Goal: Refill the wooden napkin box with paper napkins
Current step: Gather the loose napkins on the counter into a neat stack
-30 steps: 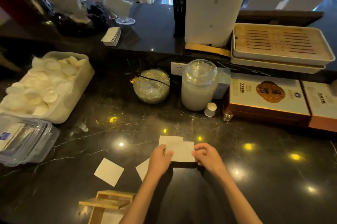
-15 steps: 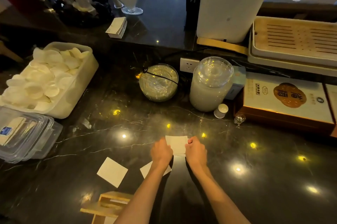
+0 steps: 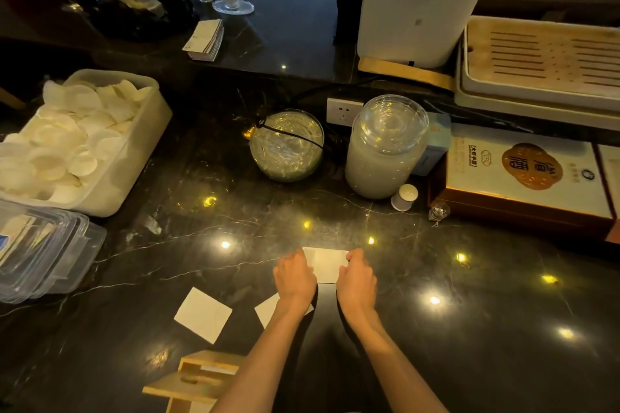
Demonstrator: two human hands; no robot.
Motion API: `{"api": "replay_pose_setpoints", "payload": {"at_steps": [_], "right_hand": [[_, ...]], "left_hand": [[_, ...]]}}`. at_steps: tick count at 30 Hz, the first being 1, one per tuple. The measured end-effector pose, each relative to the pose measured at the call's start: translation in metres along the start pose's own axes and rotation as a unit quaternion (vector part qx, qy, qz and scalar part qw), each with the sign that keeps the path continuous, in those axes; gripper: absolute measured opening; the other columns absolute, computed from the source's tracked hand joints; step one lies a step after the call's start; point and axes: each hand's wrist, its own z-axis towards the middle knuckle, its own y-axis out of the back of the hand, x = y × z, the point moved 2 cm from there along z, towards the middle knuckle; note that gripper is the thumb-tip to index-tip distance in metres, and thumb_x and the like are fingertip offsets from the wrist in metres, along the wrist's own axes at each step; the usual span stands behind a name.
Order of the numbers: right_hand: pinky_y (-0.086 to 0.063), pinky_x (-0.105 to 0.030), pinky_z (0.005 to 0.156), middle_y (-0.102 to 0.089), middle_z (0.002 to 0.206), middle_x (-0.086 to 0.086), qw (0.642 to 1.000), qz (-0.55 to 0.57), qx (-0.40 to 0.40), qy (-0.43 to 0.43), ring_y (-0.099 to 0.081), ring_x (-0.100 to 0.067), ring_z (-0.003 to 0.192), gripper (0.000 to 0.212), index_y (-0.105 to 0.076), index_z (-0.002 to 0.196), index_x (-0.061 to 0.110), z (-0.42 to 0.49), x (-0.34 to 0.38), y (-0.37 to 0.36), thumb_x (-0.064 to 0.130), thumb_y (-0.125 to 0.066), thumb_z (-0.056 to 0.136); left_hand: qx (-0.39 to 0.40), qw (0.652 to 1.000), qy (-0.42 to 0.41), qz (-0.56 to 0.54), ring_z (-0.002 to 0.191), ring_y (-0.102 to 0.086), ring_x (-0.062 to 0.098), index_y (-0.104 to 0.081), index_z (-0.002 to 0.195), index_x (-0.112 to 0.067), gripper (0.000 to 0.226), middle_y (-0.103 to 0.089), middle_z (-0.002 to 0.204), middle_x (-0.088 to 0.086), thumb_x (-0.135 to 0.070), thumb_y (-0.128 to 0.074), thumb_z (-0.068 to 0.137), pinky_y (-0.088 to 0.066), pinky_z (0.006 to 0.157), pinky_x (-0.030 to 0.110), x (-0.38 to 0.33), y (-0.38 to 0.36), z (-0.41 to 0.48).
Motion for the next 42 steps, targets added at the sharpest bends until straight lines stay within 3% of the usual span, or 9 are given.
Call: {"api": "replay_pose_setpoints", "payload": {"at_steps": [8,10,13,15,19,22,27,37,42], "right_hand": [[-0.054,-0.038,0.082,-0.064,0.118,-0.009,0.999,-0.013,-0.019,-0.036,-0.064,-0.026,0.104,0.025,-0.052,0.120,0.015,-0.007,0.000,0.001,0.021,-0.059,0.097],[-0.054,-0.039,0.081,-0.066,0.116,-0.009,0.999,-0.001,-0.018,-0.045,-0.065,-0.027,0.103,0.024,-0.053,0.118,0.015,-0.004,0.001,0.001,0.020,-0.060,0.096],[-0.051,-0.036,0.076,-0.069,0.110,-0.006,0.997,0.049,-0.006,-0.061,-0.066,-0.026,0.100,0.024,-0.056,0.119,0.015,-0.002,-0.004,0.004,0.018,-0.060,0.095],[-0.052,-0.033,0.073,-0.069,0.098,0.000,0.994,0.095,-0.004,-0.052,-0.065,-0.021,0.092,0.026,-0.058,0.120,0.014,-0.004,-0.009,0.007,0.016,-0.060,0.095],[-0.045,-0.018,0.064,-0.066,0.091,0.003,0.974,0.218,0.028,-0.051,-0.059,-0.010,0.081,0.021,-0.062,0.114,0.015,-0.015,-0.012,0.014,0.011,-0.058,0.093],[-0.055,-0.026,0.073,-0.071,0.099,-0.003,0.950,0.296,0.078,-0.064,-0.065,-0.013,0.088,0.021,-0.067,0.108,0.013,-0.019,-0.006,0.013,0.008,-0.057,0.091],[-0.056,-0.021,0.069,-0.066,0.106,-0.003,0.920,0.365,0.142,-0.037,-0.064,-0.012,0.095,0.017,-0.061,0.104,0.016,-0.031,0.016,0.017,0.003,-0.056,0.093],[-0.058,-0.038,0.091,-0.069,0.118,-0.005,0.895,0.366,0.253,0.022,-0.066,-0.018,0.110,0.027,-0.059,0.120,0.023,-0.069,0.000,0.028,0.009,-0.054,0.097],[-0.057,-0.041,0.093,-0.070,0.119,-0.004,0.871,0.395,0.291,0.037,-0.066,-0.019,0.113,0.030,-0.060,0.125,0.019,-0.069,0.011,0.037,0.008,-0.048,0.099]], "left_hand": [[0.012,0.994,0.055,-0.094,0.117,-0.056,0.029,-0.049,0.122,-0.011,0.037,-0.061,0.124,0.010,-0.019,-0.067,0.091,-0.043,0.097,0.038,0.002,0.005,-0.001],[0.040,0.986,0.074,-0.145,0.109,-0.059,0.028,-0.053,0.111,-0.012,0.029,-0.064,0.111,0.009,-0.016,-0.069,0.087,-0.046,0.090,0.037,0.002,0.009,0.001],[0.068,0.976,0.060,-0.196,0.085,-0.058,0.024,-0.052,0.073,-0.017,0.019,-0.057,0.077,0.002,-0.008,-0.067,0.081,-0.047,0.072,0.034,0.001,0.018,0.003],[0.065,0.975,0.028,-0.209,0.081,-0.057,0.025,-0.053,0.066,-0.016,0.019,-0.058,0.077,0.005,-0.009,-0.067,0.077,-0.049,0.070,0.037,0.001,0.023,0.004],[0.092,0.949,0.002,-0.301,0.082,-0.057,0.020,-0.059,0.086,-0.010,0.008,-0.062,0.088,0.008,-0.006,-0.065,0.084,-0.048,0.072,0.032,0.007,0.042,-0.013],[0.107,0.922,0.027,-0.372,0.094,-0.062,0.020,-0.057,0.096,-0.008,0.008,-0.063,0.101,0.007,-0.006,-0.062,0.090,-0.057,0.081,0.034,0.022,0.051,-0.031],[0.073,0.900,0.038,-0.427,0.095,-0.060,0.010,-0.052,0.101,-0.014,0.011,-0.061,0.106,0.002,-0.006,-0.056,0.095,-0.052,0.064,0.017,0.040,0.069,-0.057],[0.040,0.914,0.040,-0.401,0.106,-0.058,0.014,-0.054,0.110,-0.019,0.019,-0.062,0.114,0.002,-0.011,-0.057,0.094,-0.047,0.070,0.016,0.063,0.062,-0.100],[0.095,0.853,0.088,-0.506,0.106,-0.057,0.013,-0.052,0.118,-0.019,0.025,-0.061,0.115,-0.002,-0.010,-0.056,0.095,-0.052,0.074,0.024,0.060,0.069,-0.106]]}}
